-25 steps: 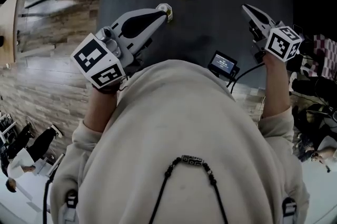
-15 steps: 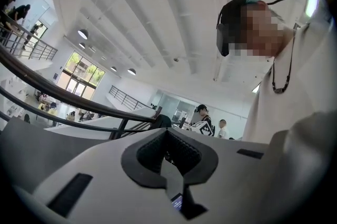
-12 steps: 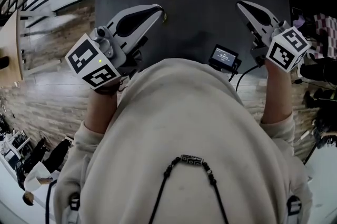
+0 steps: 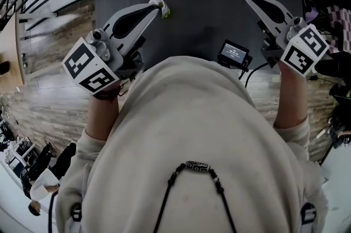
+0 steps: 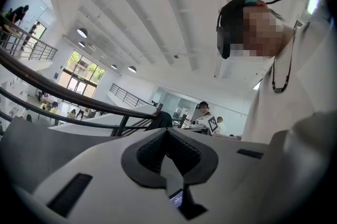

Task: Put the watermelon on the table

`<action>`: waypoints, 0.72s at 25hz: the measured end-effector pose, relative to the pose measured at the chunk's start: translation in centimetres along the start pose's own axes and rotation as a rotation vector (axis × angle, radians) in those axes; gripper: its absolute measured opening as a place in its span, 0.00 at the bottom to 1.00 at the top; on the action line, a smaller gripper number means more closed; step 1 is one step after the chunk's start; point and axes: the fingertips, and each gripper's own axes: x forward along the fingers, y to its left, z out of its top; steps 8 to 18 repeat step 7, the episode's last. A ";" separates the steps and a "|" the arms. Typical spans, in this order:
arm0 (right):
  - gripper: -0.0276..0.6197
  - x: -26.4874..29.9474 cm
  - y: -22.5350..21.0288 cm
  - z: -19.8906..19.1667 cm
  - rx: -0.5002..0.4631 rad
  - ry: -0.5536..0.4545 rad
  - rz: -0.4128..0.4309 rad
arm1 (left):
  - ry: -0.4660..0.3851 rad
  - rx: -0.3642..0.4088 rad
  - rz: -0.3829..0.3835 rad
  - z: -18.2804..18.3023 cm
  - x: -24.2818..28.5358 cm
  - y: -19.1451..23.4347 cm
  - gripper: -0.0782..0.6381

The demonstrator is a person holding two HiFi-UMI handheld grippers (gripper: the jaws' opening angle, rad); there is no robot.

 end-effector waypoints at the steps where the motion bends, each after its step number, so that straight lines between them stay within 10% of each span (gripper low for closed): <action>1: 0.07 -0.1 -0.2 -0.2 0.006 0.001 0.001 | 0.005 -0.001 0.003 -0.2 0.1 0.0 0.12; 18: 0.07 0.5 -1.0 0.2 0.024 -0.003 0.005 | -0.041 -0.045 -0.001 1.3 0.0 0.9 0.12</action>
